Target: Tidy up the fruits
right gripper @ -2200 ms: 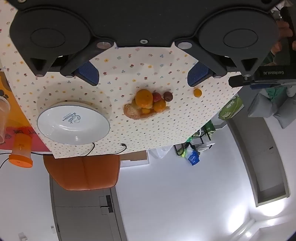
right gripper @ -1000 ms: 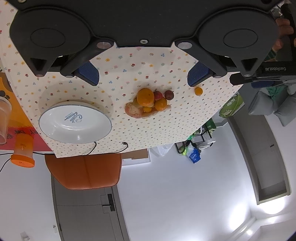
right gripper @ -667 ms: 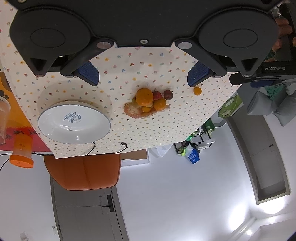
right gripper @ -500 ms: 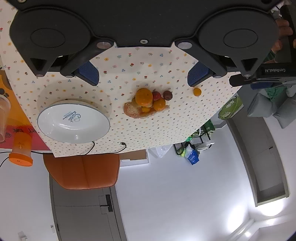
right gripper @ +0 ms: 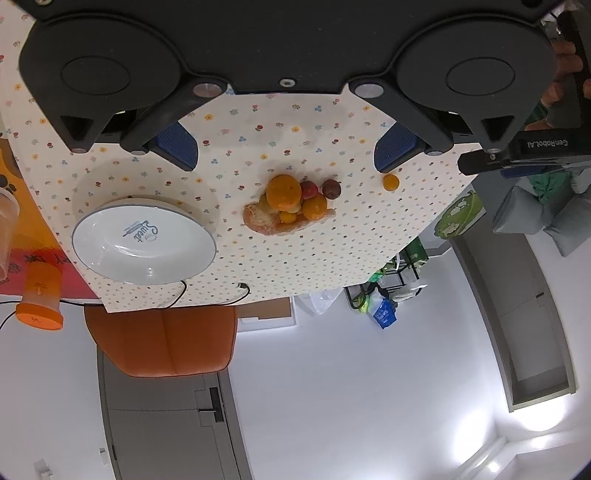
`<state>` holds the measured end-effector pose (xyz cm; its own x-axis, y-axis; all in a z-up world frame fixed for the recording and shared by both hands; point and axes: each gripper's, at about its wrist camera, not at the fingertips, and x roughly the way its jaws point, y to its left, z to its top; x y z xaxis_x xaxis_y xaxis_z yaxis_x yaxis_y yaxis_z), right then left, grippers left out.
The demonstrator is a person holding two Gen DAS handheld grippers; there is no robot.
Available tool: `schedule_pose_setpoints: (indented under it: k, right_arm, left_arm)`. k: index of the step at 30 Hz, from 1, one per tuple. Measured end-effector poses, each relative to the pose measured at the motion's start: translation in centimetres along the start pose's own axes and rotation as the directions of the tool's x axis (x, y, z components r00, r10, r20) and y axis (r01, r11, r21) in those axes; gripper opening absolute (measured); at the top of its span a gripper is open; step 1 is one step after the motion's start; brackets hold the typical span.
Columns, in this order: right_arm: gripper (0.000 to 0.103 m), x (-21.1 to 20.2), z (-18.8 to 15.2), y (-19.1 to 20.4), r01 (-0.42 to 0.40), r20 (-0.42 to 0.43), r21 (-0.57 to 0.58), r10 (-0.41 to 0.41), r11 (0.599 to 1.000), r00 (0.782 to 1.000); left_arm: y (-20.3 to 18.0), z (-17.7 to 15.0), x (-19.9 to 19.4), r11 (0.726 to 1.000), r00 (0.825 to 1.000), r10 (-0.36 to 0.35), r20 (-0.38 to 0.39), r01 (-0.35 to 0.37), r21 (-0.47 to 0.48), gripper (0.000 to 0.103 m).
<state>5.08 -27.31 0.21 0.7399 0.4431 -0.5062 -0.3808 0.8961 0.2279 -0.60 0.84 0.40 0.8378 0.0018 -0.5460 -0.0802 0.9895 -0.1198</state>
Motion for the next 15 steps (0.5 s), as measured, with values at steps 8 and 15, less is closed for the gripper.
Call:
schedule_pose_setpoints:
  k: [8,15]
  right_arm:
    - [0.103,0.0,0.1,0.1,0.002,-0.002,-0.01,-0.002,1.0,1.0]
    - [0.103,1.3,0.3,-0.7,-0.008,-0.009,0.002,0.008,1.0,1.0]
  left_arm:
    - [0.0,0.2,0.5,1.0,1.0,-0.007,-0.007,0.007,0.0,0.103]
    - [0.3,0.8,1.6,1.0,1.0,-0.01,-0.018,0.009,-0.018,0.103]
